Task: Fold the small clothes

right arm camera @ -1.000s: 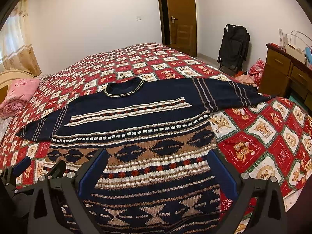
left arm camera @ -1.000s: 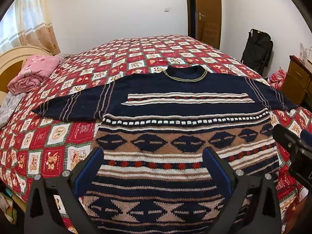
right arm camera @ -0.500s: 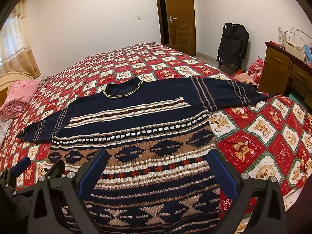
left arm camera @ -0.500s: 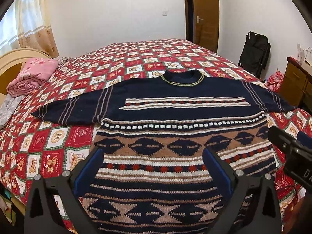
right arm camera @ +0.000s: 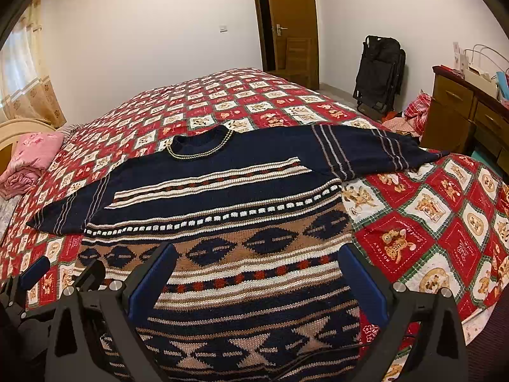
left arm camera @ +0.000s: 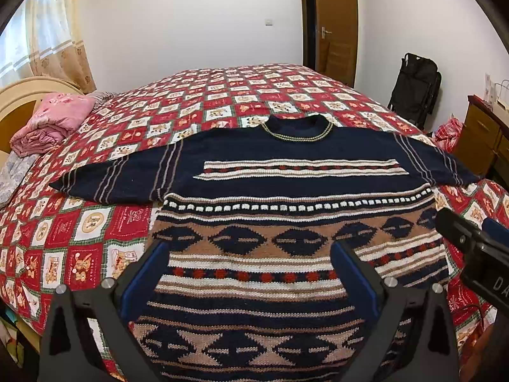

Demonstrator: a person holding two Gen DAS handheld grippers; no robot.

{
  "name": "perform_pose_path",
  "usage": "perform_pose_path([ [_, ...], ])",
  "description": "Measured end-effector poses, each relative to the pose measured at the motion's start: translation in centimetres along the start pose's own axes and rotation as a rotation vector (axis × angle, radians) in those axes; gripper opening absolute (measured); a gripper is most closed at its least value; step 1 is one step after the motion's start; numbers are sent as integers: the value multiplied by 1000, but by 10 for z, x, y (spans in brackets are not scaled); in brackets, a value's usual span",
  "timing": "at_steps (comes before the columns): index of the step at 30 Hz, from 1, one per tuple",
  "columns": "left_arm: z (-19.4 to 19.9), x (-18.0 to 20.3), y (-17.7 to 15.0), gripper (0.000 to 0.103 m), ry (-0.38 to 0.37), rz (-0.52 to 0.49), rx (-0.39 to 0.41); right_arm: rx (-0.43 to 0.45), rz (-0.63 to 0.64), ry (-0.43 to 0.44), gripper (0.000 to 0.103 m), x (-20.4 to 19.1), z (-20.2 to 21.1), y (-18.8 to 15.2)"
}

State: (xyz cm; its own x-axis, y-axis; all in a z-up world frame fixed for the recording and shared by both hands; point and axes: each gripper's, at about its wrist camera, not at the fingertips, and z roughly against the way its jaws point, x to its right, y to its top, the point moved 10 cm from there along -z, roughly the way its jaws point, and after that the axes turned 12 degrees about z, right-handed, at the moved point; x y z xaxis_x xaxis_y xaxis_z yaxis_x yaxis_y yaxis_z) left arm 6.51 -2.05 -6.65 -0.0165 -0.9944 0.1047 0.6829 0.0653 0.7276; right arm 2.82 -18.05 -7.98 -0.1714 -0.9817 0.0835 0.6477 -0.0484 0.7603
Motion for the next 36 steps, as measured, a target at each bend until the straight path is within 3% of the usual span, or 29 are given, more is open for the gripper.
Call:
perform_pose_path([
  [14,-1,-1,0,103,-8,0,1,-16,-20,11,102,3,-6,-4],
  [20,-5,2,5,103,-17,-21,12,-26,-51,-25,102,41,-16,4],
  [28,-22,17,18,103,-59,-56,13,-95,-138,-164,102,182,-54,31],
  [33,-42,25,18,103,-58,-81,-18,-135,-316,-364,102,331,-86,42],
  [36,-59,28,18,103,-50,-68,-50,-210,-392,-459,102,407,-115,38],
])
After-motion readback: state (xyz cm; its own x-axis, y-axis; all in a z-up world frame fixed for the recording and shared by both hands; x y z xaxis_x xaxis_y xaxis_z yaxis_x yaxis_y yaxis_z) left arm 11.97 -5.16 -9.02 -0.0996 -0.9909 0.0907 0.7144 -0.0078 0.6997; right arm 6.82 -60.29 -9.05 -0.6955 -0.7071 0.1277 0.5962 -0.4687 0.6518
